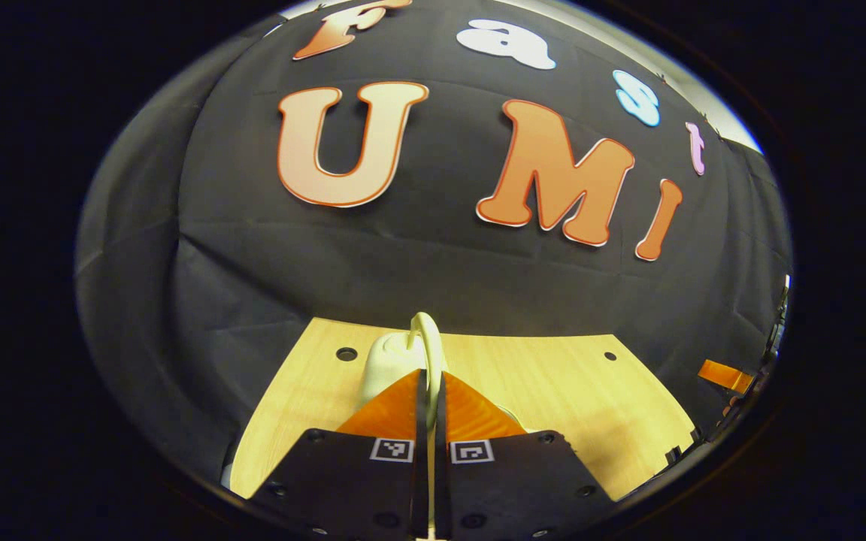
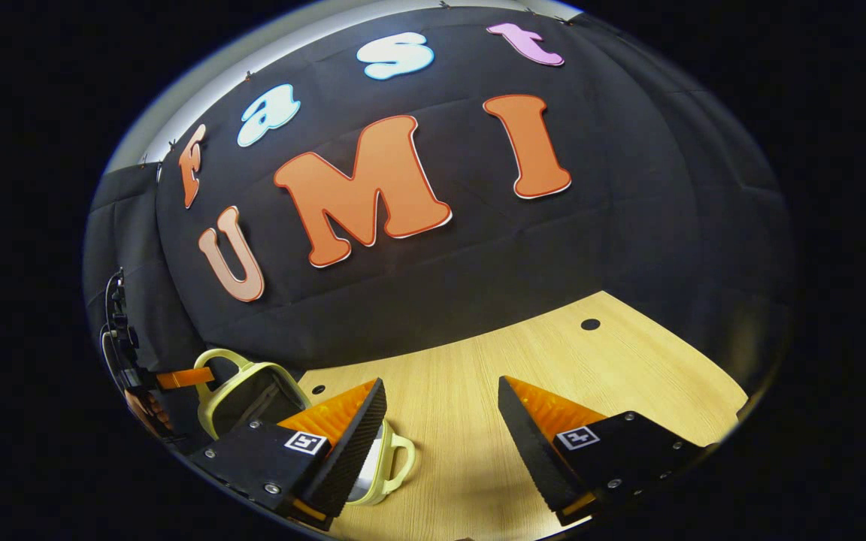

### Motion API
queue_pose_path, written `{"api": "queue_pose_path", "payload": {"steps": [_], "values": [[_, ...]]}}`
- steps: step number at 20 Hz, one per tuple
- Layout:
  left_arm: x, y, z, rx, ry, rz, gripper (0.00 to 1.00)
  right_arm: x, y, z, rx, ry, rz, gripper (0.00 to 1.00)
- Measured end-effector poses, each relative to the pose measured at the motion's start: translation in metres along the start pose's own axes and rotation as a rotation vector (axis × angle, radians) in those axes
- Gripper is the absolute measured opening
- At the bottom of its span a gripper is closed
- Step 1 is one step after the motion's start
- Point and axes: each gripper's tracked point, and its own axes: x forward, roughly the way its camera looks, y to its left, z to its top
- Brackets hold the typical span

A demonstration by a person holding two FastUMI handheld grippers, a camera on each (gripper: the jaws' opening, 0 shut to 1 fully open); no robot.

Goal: First open the suitcase, pack the skin care products into it, and then close the suitcase.

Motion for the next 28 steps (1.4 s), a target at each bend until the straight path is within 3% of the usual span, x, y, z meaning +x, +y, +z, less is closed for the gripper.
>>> {"api": "queue_pose_path", "payload": {"steps": [10, 14, 17, 24, 28], "values": [[0.029, -0.095, -0.04, 0.067, 0.083, -0.153, 0.04, -0.009, -0.022, 0.005, 0.015, 0.002, -0.012, 0.95], [0.042, -0.138, -0.078, 0.03, 0.172, -0.251, 0.04, -0.008, -0.033, 0.005, 0.03, 0.011, -0.022, 0.95], [0.05, -0.163, -0.106, 0.063, 0.221, -0.284, 0.04, -0.01, -0.042, 0.004, 0.045, 0.015, -0.034, 0.95], [0.072, -0.196, -0.172, 0.151, 0.354, -0.297, 0.04, -0.01, -0.063, 0.004, 0.066, 0.018, -0.065, 0.95], [0.081, -0.209, -0.214, 0.291, 0.406, -0.254, 0.04, -0.008, -0.07, 0.0, 0.065, 0.028, -0.082, 0.95]]}}
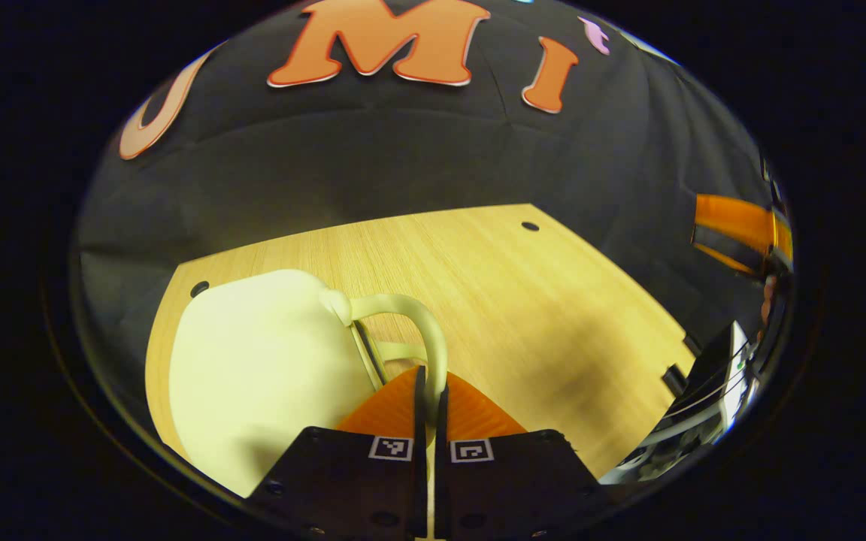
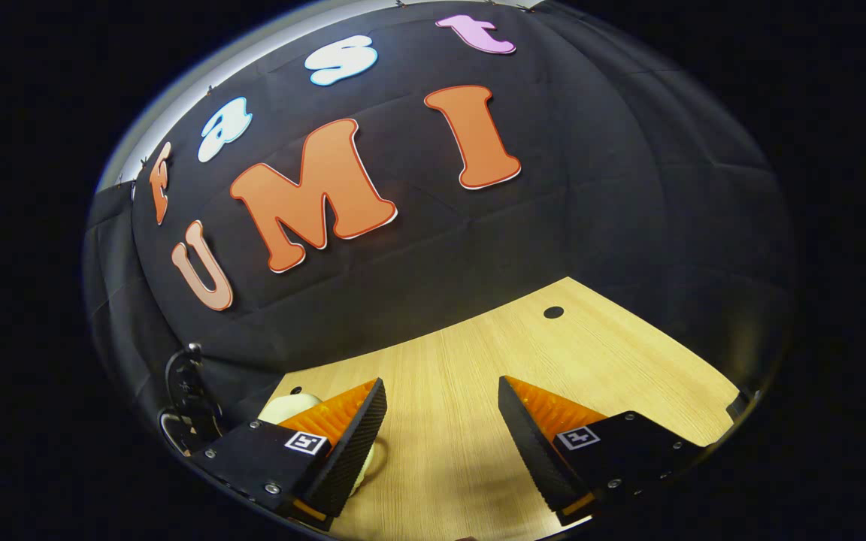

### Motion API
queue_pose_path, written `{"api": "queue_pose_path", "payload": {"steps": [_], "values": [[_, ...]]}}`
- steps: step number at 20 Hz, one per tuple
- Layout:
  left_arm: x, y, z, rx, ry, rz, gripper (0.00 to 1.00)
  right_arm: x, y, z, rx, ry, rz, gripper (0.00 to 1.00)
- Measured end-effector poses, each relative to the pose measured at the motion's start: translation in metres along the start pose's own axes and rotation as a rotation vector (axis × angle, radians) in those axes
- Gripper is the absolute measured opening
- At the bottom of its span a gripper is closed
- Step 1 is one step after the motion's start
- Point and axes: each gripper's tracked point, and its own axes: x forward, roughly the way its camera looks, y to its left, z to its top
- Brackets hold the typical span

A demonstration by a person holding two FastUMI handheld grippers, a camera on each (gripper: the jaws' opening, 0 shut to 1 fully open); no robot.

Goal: First open the suitcase, pack the skin care products into it, and then close the suitcase.

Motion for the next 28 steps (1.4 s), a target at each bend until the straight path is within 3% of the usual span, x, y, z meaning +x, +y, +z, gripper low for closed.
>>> {"api": "queue_pose_path", "payload": {"steps": [6, 8, 11, 12, 13, 14, 16, 19, 24, 28], "values": [[0.026, -0.008, -0.023, 0.153, 0.044, 0.111, 0.05, 0.002, -0.003, -0.004, -0.001, 0.009, -0.009, 0.95], [0.026, -0.013, -0.026, 0.228, 0.054, 0.126, 0.09, 0.002, -0.005, -0.006, -0.003, 0.014, -0.014, 0.95], [0.031, -0.025, -0.036, 0.222, 0.068, 0.102, 0.28, 0.002, -0.001, -0.005, -0.008, 0.015, -0.005, 0.95], [0.028, -0.03, -0.033, 0.193, 0.057, 0.088, 0.46, 0.002, -0.001, -0.004, -0.014, 0.011, -0.007, 0.95], [0.025, -0.036, -0.031, 0.17, 0.046, 0.069, 0.53, 0.002, -0.001, -0.002, -0.02, 0.007, -0.006, 0.95], [0.022, -0.039, -0.027, 0.152, 0.026, 0.058, 0.68, 0.002, 0.0, -0.001, -0.023, 0.003, -0.004, 0.95], [0.014, -0.042, -0.019, 0.129, -0.014, 0.058, 0.83, 0.004, 0.003, 0.002, -0.027, -0.002, -0.002, 0.95], [-0.003, -0.031, 0.006, 0.073, -0.127, 0.115, 0.98, 0.003, 0.006, 0.006, -0.059, -0.016, 0.0, 0.95], [-0.052, 0.008, 0.055, -0.019, -0.306, 0.248, 1.0, 0.0, 0.027, 0.022, -0.18, -0.081, 0.027, 0.95], [-0.099, 0.028, 0.083, -0.118, -0.4, 0.304, 1.0, -0.003, 0.041, 0.031, -0.274, -0.129, 0.047, 0.95]]}}
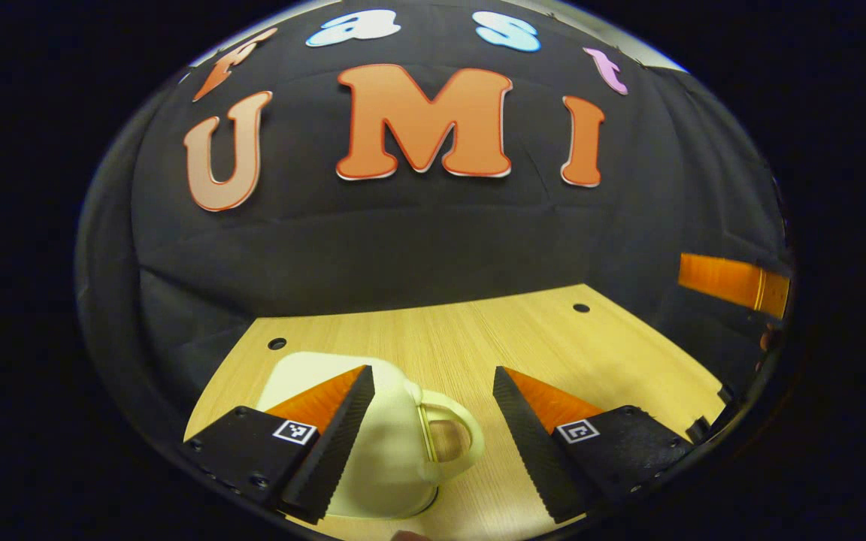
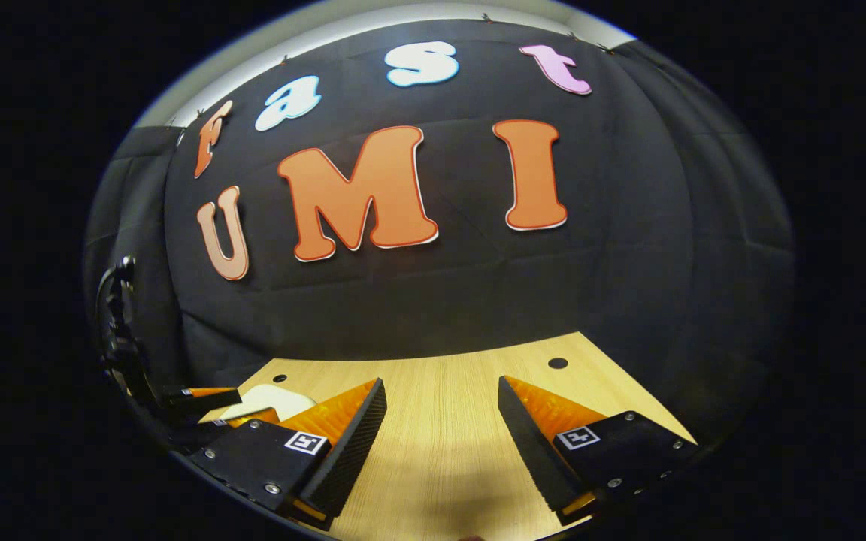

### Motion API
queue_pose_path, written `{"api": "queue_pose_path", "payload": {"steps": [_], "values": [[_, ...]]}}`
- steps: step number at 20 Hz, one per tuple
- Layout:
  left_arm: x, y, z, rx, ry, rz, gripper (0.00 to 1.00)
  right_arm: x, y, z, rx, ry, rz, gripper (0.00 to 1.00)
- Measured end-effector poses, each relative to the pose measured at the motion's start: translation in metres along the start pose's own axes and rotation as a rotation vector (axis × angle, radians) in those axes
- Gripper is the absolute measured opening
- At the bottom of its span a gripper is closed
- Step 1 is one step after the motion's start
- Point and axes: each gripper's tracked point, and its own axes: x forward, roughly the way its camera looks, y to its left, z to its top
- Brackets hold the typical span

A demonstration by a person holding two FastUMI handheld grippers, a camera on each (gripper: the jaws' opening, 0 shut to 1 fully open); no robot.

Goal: First open the suitcase, pack the skin care products into it, and then close the suitcase.

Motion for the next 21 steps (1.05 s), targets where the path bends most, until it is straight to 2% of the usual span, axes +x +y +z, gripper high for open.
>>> {"api": "queue_pose_path", "payload": {"steps": [6, 11, 15, 19, 21], "values": [[-0.029, 0.046, 0.059, -0.077, -0.14, 0.118, 1.0, 0.002, 0.005, 0.01, -0.177, -0.072, -0.003, 0.95], [-0.057, 0.06, 0.098, -0.053, -0.335, 0.181, 1.0, -0.002, 0.024, 0.022, -0.299, -0.16, 0.019, 0.96], [-0.068, 0.046, 0.1, -0.02, -0.371, 0.198, 1.0, 0.0, 0.043, 0.023, -0.269, -0.166, 0.076, 0.96], [-0.072, 0.029, 0.099, 0.011, -0.391, 0.184, 1.0, -0.001, 0.055, 0.028, -0.212, -0.198, 0.13, 0.97], [-0.075, 0.021, 0.089, 0.021, -0.375, 0.174, 1.0, -0.002, 0.051, 0.028, -0.199, -0.208, 0.127, 0.97]]}}
